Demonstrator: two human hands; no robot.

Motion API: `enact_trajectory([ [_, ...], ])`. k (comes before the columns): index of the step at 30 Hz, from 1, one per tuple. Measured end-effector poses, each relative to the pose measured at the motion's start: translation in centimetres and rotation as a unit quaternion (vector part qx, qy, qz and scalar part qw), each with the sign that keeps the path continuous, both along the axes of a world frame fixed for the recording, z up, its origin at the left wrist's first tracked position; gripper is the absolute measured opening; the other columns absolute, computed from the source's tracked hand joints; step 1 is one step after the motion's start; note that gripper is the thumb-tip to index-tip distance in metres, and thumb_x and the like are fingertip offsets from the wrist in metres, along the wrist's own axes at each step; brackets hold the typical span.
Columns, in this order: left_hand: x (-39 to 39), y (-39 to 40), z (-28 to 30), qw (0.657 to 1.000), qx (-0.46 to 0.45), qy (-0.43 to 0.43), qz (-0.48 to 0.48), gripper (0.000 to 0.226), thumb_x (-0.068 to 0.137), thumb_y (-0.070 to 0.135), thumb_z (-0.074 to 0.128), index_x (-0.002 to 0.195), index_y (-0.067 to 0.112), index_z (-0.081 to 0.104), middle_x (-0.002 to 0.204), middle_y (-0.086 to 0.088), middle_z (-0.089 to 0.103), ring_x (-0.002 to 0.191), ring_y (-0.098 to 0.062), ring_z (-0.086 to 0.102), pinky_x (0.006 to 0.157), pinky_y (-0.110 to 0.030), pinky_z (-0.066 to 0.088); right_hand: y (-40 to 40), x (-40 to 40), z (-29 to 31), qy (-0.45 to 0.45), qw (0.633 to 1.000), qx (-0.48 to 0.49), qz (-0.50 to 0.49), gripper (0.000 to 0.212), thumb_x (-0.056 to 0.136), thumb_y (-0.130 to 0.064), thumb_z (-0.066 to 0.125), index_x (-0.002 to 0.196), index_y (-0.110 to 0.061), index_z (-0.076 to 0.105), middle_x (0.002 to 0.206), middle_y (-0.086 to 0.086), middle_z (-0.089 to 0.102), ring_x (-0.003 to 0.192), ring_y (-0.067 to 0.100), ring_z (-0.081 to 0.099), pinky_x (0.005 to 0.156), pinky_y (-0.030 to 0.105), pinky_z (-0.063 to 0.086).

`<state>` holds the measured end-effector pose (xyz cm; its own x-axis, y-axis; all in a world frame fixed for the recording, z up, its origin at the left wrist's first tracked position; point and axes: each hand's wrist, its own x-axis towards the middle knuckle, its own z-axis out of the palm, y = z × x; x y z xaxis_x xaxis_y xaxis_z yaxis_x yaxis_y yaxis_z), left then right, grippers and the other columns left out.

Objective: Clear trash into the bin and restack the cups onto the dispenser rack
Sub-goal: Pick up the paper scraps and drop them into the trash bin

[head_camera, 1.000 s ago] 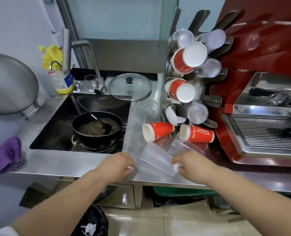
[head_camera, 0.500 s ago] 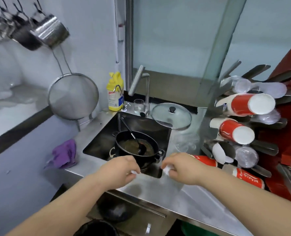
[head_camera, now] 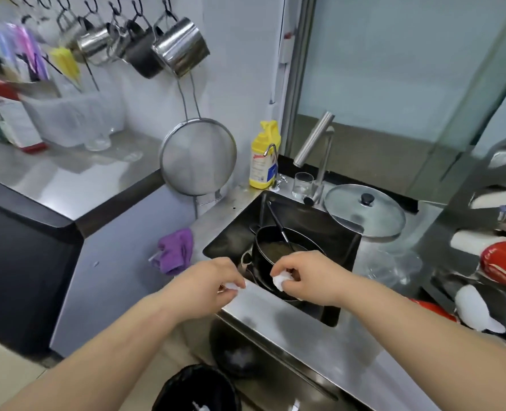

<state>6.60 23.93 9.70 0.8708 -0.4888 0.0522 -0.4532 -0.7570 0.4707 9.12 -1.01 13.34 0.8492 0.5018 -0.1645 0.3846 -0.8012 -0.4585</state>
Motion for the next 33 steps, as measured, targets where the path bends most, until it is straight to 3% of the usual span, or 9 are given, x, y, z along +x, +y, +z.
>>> enact_trajectory([
  [6,-2.0,-1.2,-0.1,0.997,0.025,0.007,0.075,0.021,0.088,0.025,0.066,0.107,0.026,0.073,0.101,0.019,0.058,0.091,0.002,0.055,0.087,-0.022,0.049,-0.2,1.8,-1.2,0.026,0.998,0.043,0.043,0.020,0.084,-0.031,0.062,0.103,-0.035,0.067,0.084,-0.020,0.060,0.079,-0.002,0.057,0.070,0.013,0.042],
  [10,-3.8,-2.3,-1.1,0.990,0.044,0.029,0.127,0.018,0.088,0.025,0.068,0.104,0.026,0.074,0.104,0.014,0.065,0.088,0.003,0.054,0.084,-0.018,0.046,-0.8,2.6,-2.4,0.040,0.997,0.030,0.063,0.022,0.083,-0.030,0.061,0.103,-0.034,0.068,0.095,-0.013,0.064,0.083,0.006,0.060,0.075,0.021,0.049],
  [13,-5.0,-2.9,-1.6,0.989,0.044,0.033,0.140,0.015,0.086,0.021,0.068,0.099,0.024,0.076,0.091,0.019,0.060,0.080,0.009,0.049,0.074,-0.002,0.035,-0.8,2.2,-3.1,0.059,0.994,0.038,0.086,0.022,0.085,-0.027,0.060,0.105,-0.029,0.068,0.094,-0.010,0.064,0.080,0.012,0.065,0.067,0.014,0.046],
  [16,-5.8,-2.7,-2.0,0.987,0.038,0.028,0.152,0.016,0.086,0.021,0.068,0.100,0.023,0.076,0.091,0.018,0.060,0.081,0.004,0.054,0.071,0.001,0.032,0.0,1.1,-3.6,0.063,0.992,0.039,0.097,0.022,0.086,-0.025,0.059,0.106,-0.025,0.068,0.094,-0.008,0.066,0.080,0.015,0.069,0.069,0.016,0.049],
  [19,-6.0,-1.4,-3.0,0.986,0.027,0.033,0.162,0.016,0.088,0.024,0.067,0.102,0.025,0.075,0.086,0.031,0.051,0.073,0.013,0.048,0.070,0.000,0.031,1.3,0.5,-4.0,0.067,0.993,0.044,0.082,0.022,0.087,-0.025,0.058,0.106,-0.023,0.069,0.099,-0.006,0.068,0.085,0.012,0.065,0.078,0.022,0.051],
  [23,-6.5,1.4,-5.4,0.984,-0.007,0.051,0.172,0.017,0.087,0.023,0.068,0.101,0.028,0.075,0.084,0.033,0.049,0.074,0.018,0.049,0.071,-0.003,0.035,4.3,-1.0,-6.0,0.123,0.988,0.089,0.041,0.017,0.083,-0.033,0.062,0.098,-0.032,0.069,0.096,-0.009,0.068,0.077,0.007,0.062,0.076,0.021,0.052],
  [26,-7.4,3.9,-8.7,0.980,-0.012,0.062,0.190,0.018,0.086,0.021,0.068,0.101,0.028,0.075,0.084,0.032,0.048,0.072,0.013,0.049,0.072,-0.011,0.039,7.3,-2.7,-8.9,0.162,0.982,0.096,0.025,0.013,0.081,-0.032,0.065,0.094,-0.031,0.069,0.078,-0.011,0.066,0.071,0.007,0.062,0.067,0.020,0.051],
  [29,-9.2,6.1,-12.8,0.976,-0.009,0.085,0.199,0.019,0.087,0.021,0.066,0.103,0.027,0.074,0.087,0.029,0.049,0.075,0.004,0.051,0.073,-0.012,0.038,9.4,-4.2,-13.0,0.183,0.980,0.078,0.014,0.021,0.082,-0.028,0.064,0.102,-0.032,0.068,0.090,-0.013,0.065,0.083,0.007,0.061,0.072,0.016,0.045],
  [33,-12.0,7.5,-19.1,0.971,-0.046,0.116,0.204,0.017,0.084,0.022,0.066,0.097,0.022,0.076,0.094,0.009,0.064,0.087,-0.011,0.062,0.078,-0.034,0.054,10.7,-5.8,-19.1,0.217,0.975,0.041,-0.016,0.017,0.083,-0.027,0.062,0.099,-0.032,0.067,0.089,-0.016,0.065,0.079,0.002,0.058,0.061,0.008,0.037],
])
